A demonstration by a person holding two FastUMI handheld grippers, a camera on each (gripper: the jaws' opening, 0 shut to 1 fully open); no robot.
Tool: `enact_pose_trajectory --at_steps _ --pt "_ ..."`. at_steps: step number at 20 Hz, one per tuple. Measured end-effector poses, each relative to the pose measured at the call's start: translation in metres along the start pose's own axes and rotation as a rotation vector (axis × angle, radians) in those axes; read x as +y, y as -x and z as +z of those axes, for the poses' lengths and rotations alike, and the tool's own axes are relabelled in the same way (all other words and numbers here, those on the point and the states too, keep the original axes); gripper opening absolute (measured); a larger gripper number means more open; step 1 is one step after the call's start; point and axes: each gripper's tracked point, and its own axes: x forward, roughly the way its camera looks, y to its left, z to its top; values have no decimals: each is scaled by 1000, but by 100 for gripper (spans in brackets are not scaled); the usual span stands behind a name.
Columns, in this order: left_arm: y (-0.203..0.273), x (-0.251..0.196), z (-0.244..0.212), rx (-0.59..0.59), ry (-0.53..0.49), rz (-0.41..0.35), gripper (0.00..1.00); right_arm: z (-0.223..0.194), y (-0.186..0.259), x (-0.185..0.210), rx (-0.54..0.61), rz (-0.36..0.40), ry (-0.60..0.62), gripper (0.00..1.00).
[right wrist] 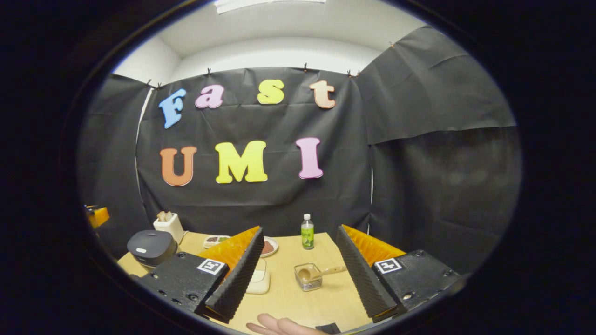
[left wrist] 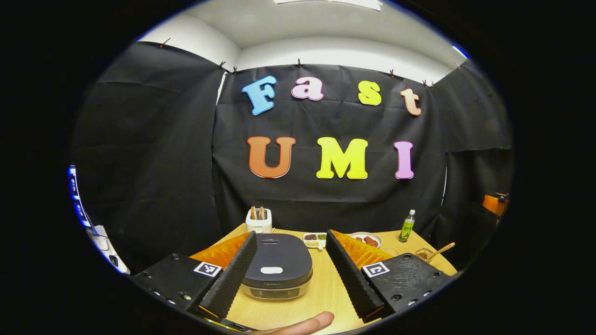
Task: Close the left gripper, press the button to open the rice cooker; take a wooden spoon from the chopstick holder with the right hand, scoop a spoonful of rice and pour it into the rice cooker, then put the wooden spoon back into the chopstick holder.
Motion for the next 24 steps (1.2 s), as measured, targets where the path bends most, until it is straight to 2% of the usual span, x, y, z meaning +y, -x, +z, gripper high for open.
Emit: enact_pose_trajectory --at_steps 5,9,10,11,12,14,15,16,24 --pt "-6 11 -5 19 38 6 94 -6 0 -3 2 -2 4 99" --pt "-19 5 -22 59 13 -27 92 -17 -3 -5 7 -5 4 99" --pt "-20 7 -25 71 -7 -31 75 -21 -4 -4 13 -1 3 99" --pt "-21 6 -29 81 -23 -38 64 -24 -5 -3 20 2 2 99" --pt "-23 5 -33 89 -38 -49 60 -27 -6 -3 26 3 2 99" --pt "-32 9 -42 109 -59 -46 34 -31 -9 -4 35 3 3 100" --pt "-37 14 -45 120 -62 -33 7 -34 -10 -5 41 3 3 100" --pt "-40 19 -50 137 -57 -19 0 -37 -11 -5 45 4 3 100" --pt "-73 38 -117 356 -21 28 0 -51 -18 -16 69 -5 -1 100"
